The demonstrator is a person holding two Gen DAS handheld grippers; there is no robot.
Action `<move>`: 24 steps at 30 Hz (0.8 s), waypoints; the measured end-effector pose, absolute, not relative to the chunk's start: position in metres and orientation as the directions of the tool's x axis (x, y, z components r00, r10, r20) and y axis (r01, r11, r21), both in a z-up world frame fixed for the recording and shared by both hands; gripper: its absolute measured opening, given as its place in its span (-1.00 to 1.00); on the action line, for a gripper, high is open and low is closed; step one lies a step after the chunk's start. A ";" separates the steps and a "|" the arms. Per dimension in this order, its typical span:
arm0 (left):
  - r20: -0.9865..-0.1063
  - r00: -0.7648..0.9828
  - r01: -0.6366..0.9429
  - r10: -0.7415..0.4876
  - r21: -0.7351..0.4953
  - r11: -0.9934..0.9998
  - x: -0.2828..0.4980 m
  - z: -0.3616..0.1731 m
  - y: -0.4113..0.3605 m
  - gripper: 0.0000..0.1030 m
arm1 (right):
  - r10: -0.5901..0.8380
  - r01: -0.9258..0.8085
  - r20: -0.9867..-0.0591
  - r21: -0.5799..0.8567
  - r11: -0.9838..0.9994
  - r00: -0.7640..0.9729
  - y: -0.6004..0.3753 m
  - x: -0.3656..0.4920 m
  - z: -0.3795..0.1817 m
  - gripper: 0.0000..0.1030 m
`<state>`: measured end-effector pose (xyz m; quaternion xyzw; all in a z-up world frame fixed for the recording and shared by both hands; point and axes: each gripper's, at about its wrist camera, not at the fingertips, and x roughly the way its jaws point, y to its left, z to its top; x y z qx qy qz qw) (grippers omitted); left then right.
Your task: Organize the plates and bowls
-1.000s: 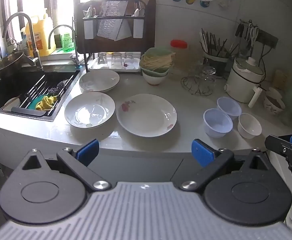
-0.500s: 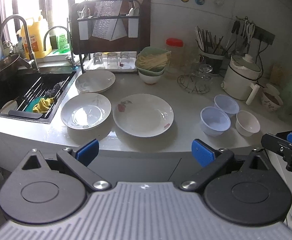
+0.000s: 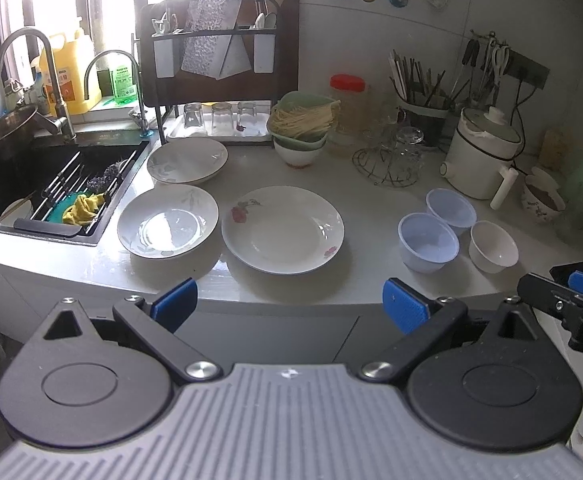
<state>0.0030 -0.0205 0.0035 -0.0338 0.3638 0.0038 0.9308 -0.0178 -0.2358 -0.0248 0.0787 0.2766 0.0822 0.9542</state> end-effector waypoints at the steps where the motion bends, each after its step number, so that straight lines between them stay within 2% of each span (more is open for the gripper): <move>1: -0.680 0.733 -0.036 -0.015 -0.060 0.998 0.004 0.003 -0.020 0.96 | 0.205 -0.114 -0.513 0.202 0.973 0.833 -0.237 -0.018 -0.025 1.00; 24: -0.679 0.734 -0.022 -0.031 -0.069 0.997 0.013 -0.004 -0.025 0.96 | 0.184 -0.093 -0.509 0.198 0.976 0.841 -0.244 -0.016 -0.027 1.00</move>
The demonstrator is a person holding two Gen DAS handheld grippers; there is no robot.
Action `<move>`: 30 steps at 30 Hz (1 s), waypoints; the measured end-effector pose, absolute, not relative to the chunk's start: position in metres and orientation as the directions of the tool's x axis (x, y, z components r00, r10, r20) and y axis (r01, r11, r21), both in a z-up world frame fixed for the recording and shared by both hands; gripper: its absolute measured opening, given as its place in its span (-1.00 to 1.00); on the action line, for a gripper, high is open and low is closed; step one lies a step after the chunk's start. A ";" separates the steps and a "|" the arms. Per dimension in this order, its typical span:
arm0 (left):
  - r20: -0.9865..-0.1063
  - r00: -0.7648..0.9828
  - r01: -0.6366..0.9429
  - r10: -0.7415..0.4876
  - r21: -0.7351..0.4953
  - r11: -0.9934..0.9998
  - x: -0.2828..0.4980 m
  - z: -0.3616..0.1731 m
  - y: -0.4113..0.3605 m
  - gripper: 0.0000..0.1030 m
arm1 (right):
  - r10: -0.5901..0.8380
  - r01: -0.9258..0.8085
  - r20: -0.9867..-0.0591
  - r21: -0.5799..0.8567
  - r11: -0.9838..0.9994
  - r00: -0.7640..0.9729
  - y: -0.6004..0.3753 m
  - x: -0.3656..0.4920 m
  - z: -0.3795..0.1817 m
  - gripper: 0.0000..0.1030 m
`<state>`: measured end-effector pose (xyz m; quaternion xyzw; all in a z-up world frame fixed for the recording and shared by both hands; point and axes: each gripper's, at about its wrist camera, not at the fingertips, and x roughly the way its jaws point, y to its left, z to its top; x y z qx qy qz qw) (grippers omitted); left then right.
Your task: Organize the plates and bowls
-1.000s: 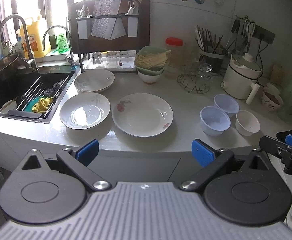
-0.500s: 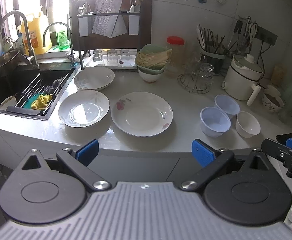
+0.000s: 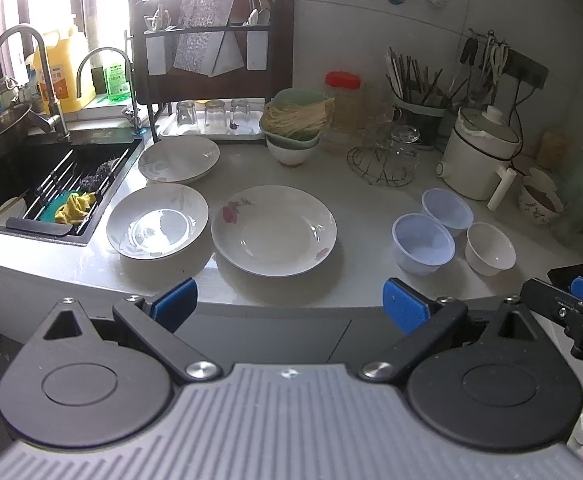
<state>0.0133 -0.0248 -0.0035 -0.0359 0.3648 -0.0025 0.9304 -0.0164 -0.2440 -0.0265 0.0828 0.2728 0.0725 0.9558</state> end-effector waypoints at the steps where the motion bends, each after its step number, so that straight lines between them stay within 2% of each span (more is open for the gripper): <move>1: -0.678 0.735 -0.023 -0.029 -0.068 0.997 0.013 -0.004 -0.025 0.96 | 0.183 -0.092 -0.510 0.198 0.976 0.841 -0.244 -0.016 -0.027 1.00; 21: -0.686 0.728 -0.042 -0.012 -0.062 0.997 0.011 -0.002 -0.023 0.96 | 0.164 -0.080 -0.517 0.182 0.980 0.840 -0.241 -0.020 -0.026 1.00; 26: -0.663 0.749 -0.056 -0.014 -0.084 0.995 0.007 0.005 -0.019 0.96 | 0.174 -0.086 -0.524 0.189 0.978 0.834 -0.239 -0.021 -0.026 1.00; 30: -0.687 0.726 -0.039 -0.031 -0.087 0.995 0.007 0.005 -0.020 0.96 | 0.206 -0.109 -0.511 0.213 0.971 0.835 -0.240 -0.023 -0.025 1.00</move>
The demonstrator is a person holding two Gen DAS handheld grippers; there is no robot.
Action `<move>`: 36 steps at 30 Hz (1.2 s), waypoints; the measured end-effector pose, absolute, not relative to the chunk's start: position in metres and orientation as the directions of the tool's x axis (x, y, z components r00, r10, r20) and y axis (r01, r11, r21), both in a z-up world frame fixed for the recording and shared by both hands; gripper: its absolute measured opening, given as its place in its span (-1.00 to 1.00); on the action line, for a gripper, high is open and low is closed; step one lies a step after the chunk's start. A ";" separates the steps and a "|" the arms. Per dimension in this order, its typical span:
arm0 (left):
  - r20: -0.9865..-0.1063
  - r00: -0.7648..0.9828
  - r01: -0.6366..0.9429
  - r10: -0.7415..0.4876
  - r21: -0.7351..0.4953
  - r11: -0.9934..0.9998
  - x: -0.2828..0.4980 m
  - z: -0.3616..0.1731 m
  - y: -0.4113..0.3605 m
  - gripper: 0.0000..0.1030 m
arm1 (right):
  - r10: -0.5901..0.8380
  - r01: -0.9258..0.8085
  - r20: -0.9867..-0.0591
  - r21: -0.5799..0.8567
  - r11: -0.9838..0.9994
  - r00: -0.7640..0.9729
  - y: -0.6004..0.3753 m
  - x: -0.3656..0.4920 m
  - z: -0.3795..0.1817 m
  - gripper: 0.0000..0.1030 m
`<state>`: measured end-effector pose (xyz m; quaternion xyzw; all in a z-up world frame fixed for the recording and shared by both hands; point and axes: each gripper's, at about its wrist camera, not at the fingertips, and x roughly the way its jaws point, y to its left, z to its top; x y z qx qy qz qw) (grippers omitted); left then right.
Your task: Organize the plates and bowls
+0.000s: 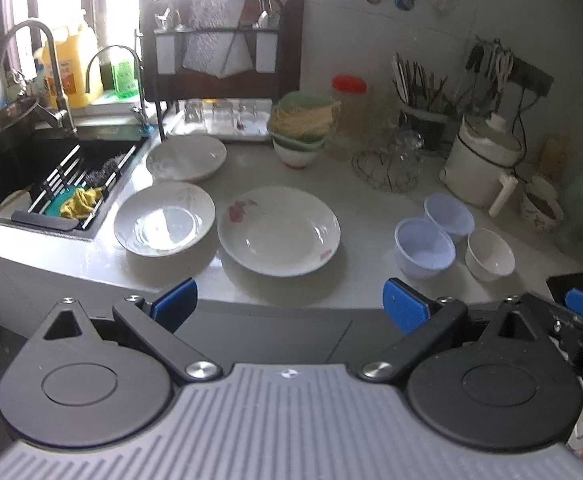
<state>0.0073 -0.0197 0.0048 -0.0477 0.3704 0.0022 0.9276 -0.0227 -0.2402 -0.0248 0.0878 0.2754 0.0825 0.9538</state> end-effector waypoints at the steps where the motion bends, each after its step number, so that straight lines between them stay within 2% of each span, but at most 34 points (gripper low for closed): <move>1: -0.689 0.724 -0.035 -0.037 -0.090 0.995 0.006 0.005 -0.020 0.96 | 0.206 -0.109 -0.510 0.213 0.971 0.835 -0.240 -0.022 -0.024 1.00; 17: -0.731 0.682 -0.049 -0.020 -0.073 0.996 0.012 -0.015 -0.011 0.96 | 0.264 -0.127 -0.544 0.276 0.953 0.797 -0.228 -0.019 -0.035 1.00; 36: -0.734 0.678 -0.059 -0.032 -0.098 0.993 0.032 -0.023 0.005 0.96 | 0.251 -0.130 -0.570 0.245 0.961 0.782 -0.210 -0.005 -0.041 0.99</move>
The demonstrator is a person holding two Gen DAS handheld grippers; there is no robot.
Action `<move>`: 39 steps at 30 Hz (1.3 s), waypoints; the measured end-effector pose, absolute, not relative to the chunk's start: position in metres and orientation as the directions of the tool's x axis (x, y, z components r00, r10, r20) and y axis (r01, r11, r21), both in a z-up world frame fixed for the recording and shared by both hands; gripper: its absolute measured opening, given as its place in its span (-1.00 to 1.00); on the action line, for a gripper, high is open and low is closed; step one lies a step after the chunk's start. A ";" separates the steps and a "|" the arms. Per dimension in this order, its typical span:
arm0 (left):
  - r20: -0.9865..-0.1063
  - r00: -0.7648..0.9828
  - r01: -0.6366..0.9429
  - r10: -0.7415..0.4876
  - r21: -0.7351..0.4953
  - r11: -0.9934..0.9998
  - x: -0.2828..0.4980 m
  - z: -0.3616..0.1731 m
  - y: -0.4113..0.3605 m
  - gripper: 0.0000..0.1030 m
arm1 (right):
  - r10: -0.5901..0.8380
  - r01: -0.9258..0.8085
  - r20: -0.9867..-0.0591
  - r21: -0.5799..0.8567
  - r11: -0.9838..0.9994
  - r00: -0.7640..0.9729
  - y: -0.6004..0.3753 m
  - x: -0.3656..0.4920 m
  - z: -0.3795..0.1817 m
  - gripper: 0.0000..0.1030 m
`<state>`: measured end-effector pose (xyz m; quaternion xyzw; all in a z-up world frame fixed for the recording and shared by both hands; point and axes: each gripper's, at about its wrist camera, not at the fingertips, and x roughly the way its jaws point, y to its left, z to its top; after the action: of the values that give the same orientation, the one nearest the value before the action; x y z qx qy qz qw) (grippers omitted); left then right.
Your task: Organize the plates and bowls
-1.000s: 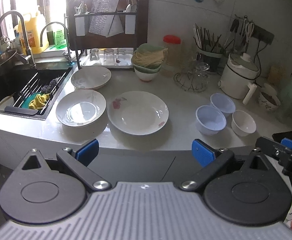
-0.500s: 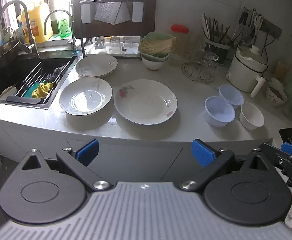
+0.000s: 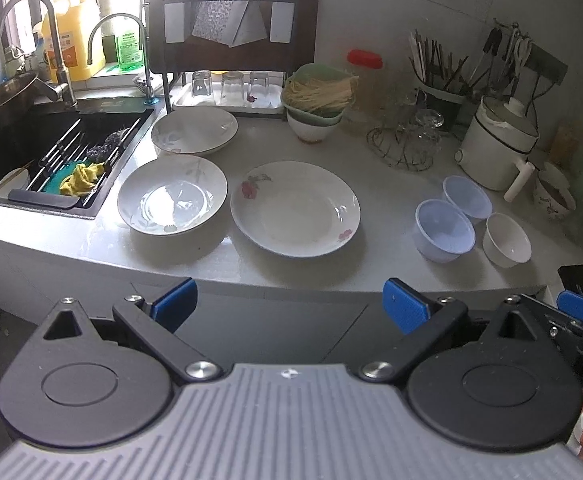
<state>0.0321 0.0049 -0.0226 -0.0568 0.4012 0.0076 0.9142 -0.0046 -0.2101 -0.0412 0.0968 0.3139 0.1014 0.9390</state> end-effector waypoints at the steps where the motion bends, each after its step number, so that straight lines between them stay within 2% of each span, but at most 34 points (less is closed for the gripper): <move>1: -0.731 0.681 -0.054 -0.037 -0.101 0.993 0.036 -0.025 0.007 0.96 | 0.249 -0.129 -0.569 0.243 0.961 0.783 -0.209 -0.003 -0.042 0.99; 14: -0.691 0.720 0.045 -0.063 -0.044 0.998 0.101 -0.030 0.057 0.96 | 0.197 -0.063 -0.567 0.247 0.967 0.800 -0.158 0.042 -0.044 0.94; 19: -0.689 0.715 0.129 -0.120 -0.039 0.991 0.134 -0.033 0.084 0.96 | 0.170 -0.047 -0.562 0.227 0.973 0.809 -0.130 0.062 -0.043 0.93; 25: -0.700 0.693 0.179 -0.173 -0.066 0.982 0.170 -0.044 0.120 0.96 | 0.172 -0.044 -0.566 0.232 0.972 0.806 -0.098 0.084 -0.048 0.93; 32: -0.731 0.649 0.181 -0.208 -0.117 0.976 0.215 -0.068 0.173 0.95 | 0.099 0.022 -0.569 0.202 0.979 0.816 -0.063 0.114 -0.053 0.94; 39: -0.756 0.619 0.187 -0.213 -0.121 0.975 0.251 -0.090 0.218 0.96 | 0.114 0.019 -0.617 0.205 0.979 0.778 -0.022 0.149 -0.066 0.93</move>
<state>0.2508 0.2182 -0.0896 -0.0151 0.4223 -0.1112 0.8995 0.1492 -0.0217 -0.0664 0.1001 0.3319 0.0252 0.9376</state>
